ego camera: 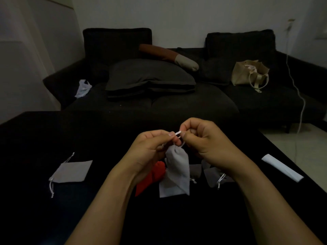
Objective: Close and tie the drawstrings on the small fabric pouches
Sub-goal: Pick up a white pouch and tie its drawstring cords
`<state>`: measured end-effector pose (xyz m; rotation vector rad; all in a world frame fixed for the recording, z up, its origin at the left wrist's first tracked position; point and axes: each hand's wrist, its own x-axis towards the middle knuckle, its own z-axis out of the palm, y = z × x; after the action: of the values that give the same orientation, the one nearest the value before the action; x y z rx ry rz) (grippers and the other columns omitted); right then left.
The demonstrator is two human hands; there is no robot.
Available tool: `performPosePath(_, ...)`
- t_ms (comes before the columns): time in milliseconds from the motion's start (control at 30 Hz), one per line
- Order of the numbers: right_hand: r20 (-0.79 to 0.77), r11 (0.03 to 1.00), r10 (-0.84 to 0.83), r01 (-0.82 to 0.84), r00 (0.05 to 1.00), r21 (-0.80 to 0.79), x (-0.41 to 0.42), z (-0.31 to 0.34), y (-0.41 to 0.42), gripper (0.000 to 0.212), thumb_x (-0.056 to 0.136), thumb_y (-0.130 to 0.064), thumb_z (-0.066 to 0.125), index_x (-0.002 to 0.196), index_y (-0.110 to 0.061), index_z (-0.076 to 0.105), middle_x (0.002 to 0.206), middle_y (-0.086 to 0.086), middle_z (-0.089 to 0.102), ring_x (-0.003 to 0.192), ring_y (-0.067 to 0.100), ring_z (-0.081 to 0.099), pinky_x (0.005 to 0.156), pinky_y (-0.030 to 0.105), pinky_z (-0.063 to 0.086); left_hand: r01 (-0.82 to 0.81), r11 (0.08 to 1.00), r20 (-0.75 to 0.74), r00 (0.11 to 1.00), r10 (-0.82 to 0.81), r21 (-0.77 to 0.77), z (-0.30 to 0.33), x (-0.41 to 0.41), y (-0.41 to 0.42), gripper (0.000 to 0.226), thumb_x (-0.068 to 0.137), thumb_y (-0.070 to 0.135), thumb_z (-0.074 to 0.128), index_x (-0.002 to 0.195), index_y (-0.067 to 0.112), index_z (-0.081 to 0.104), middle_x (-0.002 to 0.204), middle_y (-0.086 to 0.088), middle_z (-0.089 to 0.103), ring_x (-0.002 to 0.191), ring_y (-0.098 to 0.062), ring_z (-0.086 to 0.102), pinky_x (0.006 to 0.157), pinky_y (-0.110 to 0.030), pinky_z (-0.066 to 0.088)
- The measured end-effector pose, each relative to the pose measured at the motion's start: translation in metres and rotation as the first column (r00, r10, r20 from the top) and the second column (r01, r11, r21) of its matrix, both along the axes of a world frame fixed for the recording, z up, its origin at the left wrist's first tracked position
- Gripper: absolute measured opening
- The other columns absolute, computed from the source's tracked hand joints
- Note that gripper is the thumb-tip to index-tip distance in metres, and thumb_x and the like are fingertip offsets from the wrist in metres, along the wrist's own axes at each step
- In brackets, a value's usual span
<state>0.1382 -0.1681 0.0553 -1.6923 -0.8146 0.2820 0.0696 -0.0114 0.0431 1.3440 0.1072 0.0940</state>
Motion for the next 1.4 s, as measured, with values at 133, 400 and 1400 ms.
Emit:
performPosePath(133, 0.005, 0.999, -0.006, 0.006, 1.000, -0.044, -0.001, 0.004, -0.004, 0.011, 0.097, -0.007, 0.054, 0.089, -0.005, 0.063, 0.054, -0.001, 0.046, 0.046, 0.004, 0.039, 0.044, 0.012, 0.034, -0.039, 0.997, -0.056, 0.998, 0.035, -0.060, 0.003, -0.003, -0.002, 0.014, 0.088, 0.009, 0.062, 0.090, 0.001, 0.073, 0.083, -0.010, 0.075, 0.072, -0.012, 0.071, 0.061, -0.021, 0.056)
performPosePath(400, -0.081, 0.999, -0.011, 0.015, 0.997, 0.049, -0.003, 0.002, 0.001, 0.014, 0.097, -0.003, 0.053, 0.086, -0.008, 0.059, 0.057, 0.001, 0.050, 0.044, 0.002, 0.040, 0.041, 0.014, 0.032, -0.056, 0.968, -0.066, 0.997, 0.041, -0.244, 0.001, -0.002, -0.003, 0.025, 0.070, 0.008, 0.068, 0.095, 0.003, 0.072, 0.087, -0.012, 0.075, 0.075, -0.015, 0.074, 0.061, -0.023, 0.057)
performPosePath(1400, 0.156, 0.990, -0.139, 0.135, 0.978, 0.034, -0.001, 0.012, -0.015, 0.008, 0.077, -0.012, 0.078, 0.084, -0.012, 0.078, 0.077, 0.002, 0.076, 0.074, 0.013, 0.073, 0.067, 0.022, 0.056, -0.005, 0.984, 0.179, 0.984, -0.027, 0.177, -0.004, -0.005, -0.006, 0.020, 0.083, -0.003, 0.067, 0.101, 0.005, 0.070, 0.084, -0.011, 0.076, 0.079, -0.017, 0.074, 0.069, -0.019, 0.054)
